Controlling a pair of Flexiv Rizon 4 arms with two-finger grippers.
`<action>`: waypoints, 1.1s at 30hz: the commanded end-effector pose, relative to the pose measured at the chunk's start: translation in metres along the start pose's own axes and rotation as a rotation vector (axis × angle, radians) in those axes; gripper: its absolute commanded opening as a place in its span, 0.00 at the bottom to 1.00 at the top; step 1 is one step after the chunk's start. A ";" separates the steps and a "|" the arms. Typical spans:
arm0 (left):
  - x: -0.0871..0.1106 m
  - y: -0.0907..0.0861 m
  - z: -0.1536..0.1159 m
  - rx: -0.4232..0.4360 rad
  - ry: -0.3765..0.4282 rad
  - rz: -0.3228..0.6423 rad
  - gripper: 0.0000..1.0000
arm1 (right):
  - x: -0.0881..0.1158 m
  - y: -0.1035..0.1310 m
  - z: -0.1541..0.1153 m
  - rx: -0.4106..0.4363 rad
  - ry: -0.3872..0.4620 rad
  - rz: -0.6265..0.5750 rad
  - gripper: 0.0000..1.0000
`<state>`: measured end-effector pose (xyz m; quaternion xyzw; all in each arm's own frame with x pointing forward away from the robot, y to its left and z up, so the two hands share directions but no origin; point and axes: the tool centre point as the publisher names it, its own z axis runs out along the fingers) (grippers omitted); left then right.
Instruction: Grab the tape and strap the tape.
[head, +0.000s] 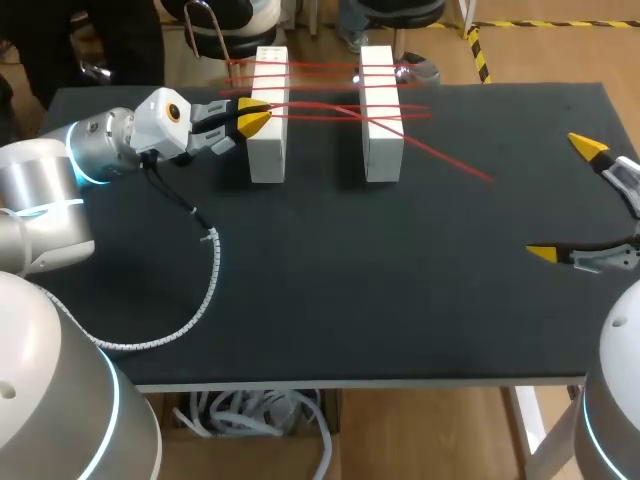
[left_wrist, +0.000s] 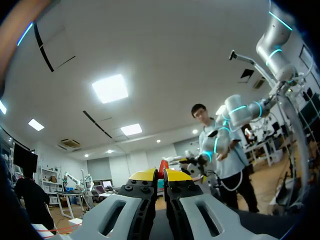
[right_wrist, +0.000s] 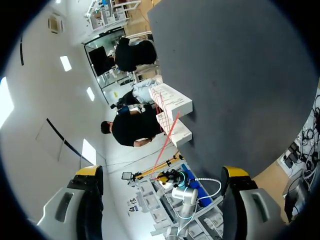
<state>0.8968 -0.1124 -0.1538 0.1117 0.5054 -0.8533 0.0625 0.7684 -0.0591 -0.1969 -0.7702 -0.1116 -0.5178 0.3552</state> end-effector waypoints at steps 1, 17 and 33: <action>0.000 0.000 0.000 0.000 0.000 0.000 0.00 | 0.000 -0.005 0.017 -0.107 0.007 -0.002 1.00; 0.000 0.000 0.000 0.000 0.000 0.000 0.00 | -0.009 -0.028 0.072 -0.109 -0.001 0.003 1.00; 0.000 0.000 0.000 0.000 0.000 0.000 0.00 | -0.028 -0.042 0.125 -0.175 0.021 -0.008 1.00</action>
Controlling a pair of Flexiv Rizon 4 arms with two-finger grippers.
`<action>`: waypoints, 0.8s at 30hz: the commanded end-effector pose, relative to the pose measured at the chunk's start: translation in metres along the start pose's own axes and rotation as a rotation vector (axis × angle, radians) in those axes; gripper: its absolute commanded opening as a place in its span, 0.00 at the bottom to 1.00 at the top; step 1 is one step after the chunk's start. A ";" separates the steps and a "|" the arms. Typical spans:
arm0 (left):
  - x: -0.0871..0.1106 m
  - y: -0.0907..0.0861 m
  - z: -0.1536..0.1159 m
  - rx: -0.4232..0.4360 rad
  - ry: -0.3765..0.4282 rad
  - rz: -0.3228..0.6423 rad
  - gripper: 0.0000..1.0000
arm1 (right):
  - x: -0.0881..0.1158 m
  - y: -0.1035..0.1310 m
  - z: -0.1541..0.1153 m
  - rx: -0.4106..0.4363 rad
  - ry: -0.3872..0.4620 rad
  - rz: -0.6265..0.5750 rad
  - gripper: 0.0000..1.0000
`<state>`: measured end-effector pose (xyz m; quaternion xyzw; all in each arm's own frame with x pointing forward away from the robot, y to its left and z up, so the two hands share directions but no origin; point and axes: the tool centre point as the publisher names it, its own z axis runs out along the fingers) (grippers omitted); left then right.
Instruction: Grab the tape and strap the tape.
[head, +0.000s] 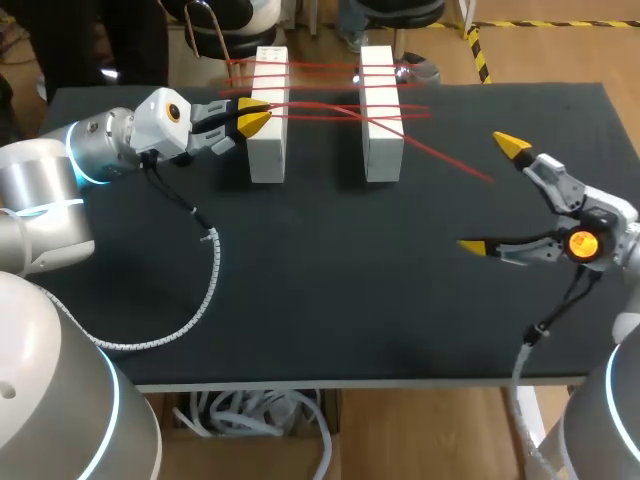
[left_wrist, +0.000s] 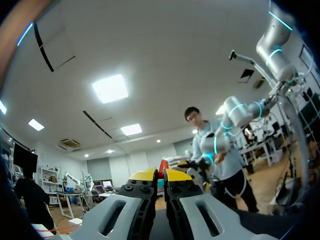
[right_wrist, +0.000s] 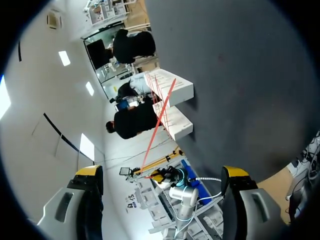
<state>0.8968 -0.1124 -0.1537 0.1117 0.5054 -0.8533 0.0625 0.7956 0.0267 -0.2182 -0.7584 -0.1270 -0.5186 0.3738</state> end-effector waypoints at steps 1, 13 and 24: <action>0.000 0.000 0.000 0.000 0.000 0.000 0.00 | -0.005 -0.001 0.048 -0.235 0.015 0.000 1.00; 0.000 0.000 0.000 0.000 0.000 0.000 0.00 | -0.006 0.005 0.083 -0.331 0.039 0.034 1.00; 0.000 0.000 0.000 0.000 0.000 0.000 0.00 | -0.013 0.015 0.098 -0.451 0.057 0.095 1.00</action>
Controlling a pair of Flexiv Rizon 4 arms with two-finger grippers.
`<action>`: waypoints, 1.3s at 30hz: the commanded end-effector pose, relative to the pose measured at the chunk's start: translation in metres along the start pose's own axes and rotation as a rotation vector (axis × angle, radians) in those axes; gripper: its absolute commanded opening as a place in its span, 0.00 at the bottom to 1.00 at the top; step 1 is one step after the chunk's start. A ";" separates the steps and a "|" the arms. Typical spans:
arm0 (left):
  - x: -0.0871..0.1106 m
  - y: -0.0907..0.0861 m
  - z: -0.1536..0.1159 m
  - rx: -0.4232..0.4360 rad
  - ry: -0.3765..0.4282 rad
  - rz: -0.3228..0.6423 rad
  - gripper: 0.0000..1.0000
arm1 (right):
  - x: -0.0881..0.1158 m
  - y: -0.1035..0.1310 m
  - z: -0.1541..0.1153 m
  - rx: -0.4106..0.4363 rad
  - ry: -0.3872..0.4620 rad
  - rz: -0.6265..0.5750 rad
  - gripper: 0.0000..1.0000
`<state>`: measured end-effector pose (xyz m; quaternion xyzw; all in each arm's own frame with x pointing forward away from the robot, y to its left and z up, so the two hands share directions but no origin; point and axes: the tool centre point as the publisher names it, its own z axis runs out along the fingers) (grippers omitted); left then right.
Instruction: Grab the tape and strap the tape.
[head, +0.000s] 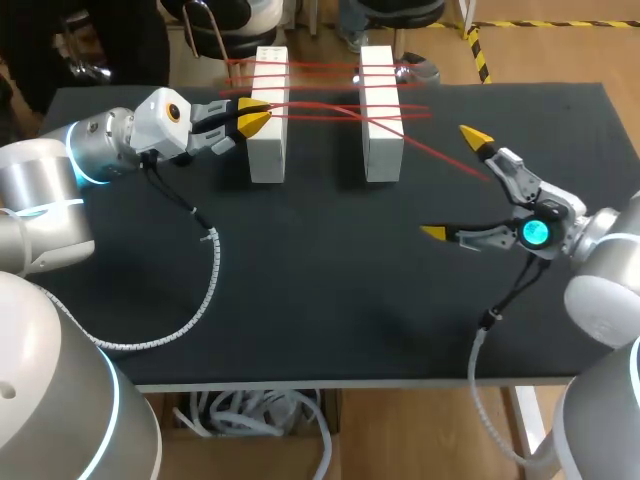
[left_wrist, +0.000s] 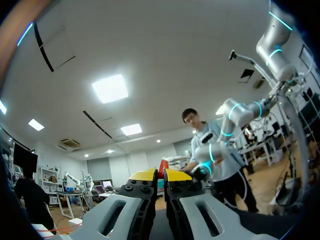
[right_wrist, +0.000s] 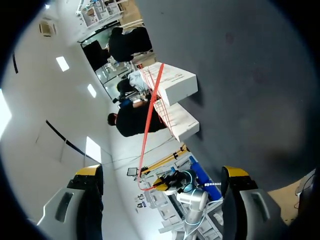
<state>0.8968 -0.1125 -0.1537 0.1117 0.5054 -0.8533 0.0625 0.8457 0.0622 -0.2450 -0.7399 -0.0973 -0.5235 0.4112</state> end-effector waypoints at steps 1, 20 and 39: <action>0.000 0.000 0.000 0.000 0.000 0.000 0.00 | -0.006 0.001 0.035 -0.500 0.025 0.011 1.00; 0.000 0.000 0.000 0.000 0.000 0.000 0.00 | 0.030 0.030 0.026 -0.590 0.137 0.089 1.00; 0.000 0.000 0.000 0.000 0.000 0.000 0.00 | 0.094 0.058 0.013 -0.601 0.254 0.089 1.00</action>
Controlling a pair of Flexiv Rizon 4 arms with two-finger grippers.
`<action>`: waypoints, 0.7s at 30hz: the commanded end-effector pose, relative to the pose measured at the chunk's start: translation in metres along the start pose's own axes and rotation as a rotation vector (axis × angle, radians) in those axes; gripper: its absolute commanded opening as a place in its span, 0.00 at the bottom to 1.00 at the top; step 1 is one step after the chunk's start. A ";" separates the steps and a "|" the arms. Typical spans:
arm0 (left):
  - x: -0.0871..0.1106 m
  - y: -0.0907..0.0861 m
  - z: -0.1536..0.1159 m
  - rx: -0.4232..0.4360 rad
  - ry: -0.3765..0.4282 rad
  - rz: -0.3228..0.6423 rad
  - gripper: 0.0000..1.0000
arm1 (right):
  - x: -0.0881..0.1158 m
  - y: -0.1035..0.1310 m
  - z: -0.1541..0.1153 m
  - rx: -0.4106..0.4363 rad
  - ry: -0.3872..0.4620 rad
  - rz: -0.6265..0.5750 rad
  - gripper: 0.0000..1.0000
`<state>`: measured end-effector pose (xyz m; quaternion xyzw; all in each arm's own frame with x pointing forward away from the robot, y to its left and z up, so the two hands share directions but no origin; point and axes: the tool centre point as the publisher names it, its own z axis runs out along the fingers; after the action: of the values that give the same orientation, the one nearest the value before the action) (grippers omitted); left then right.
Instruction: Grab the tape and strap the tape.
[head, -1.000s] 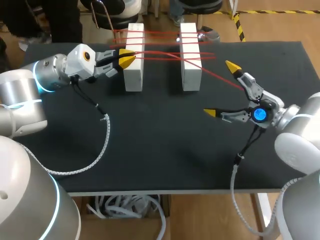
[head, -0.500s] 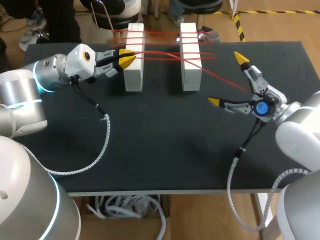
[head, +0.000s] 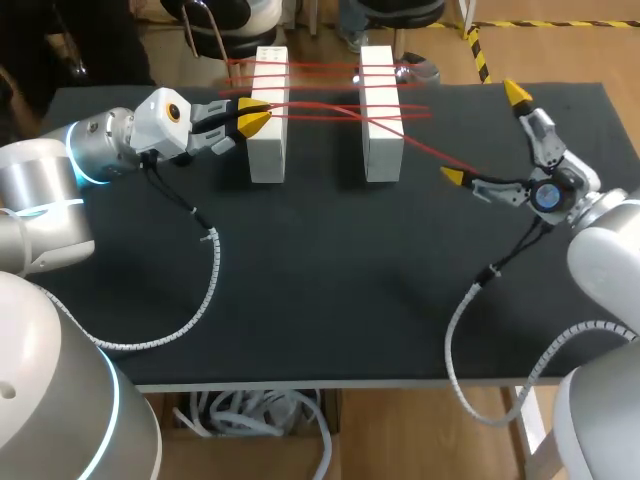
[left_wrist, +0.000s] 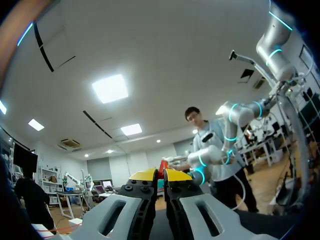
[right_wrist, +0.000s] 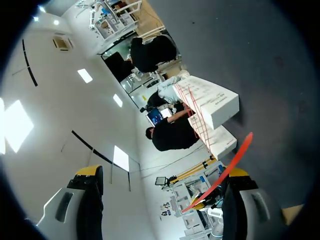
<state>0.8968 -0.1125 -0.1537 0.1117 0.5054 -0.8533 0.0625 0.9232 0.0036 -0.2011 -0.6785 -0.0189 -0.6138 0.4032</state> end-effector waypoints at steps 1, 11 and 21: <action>0.000 0.000 0.000 0.000 0.000 0.000 0.00 | 0.006 -0.002 0.008 -0.543 0.005 -0.002 1.00; 0.000 0.000 0.000 0.000 0.000 0.000 0.00 | 0.031 -0.005 0.001 -0.529 0.051 0.040 1.00; 0.000 0.000 0.000 0.000 0.000 0.000 0.00 | 0.036 0.000 -0.005 -0.467 -0.019 0.045 1.00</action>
<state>0.8968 -0.1125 -0.1537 0.1117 0.5054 -0.8533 0.0625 0.9279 -0.0168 -0.1773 -0.6836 0.0077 -0.6074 0.4046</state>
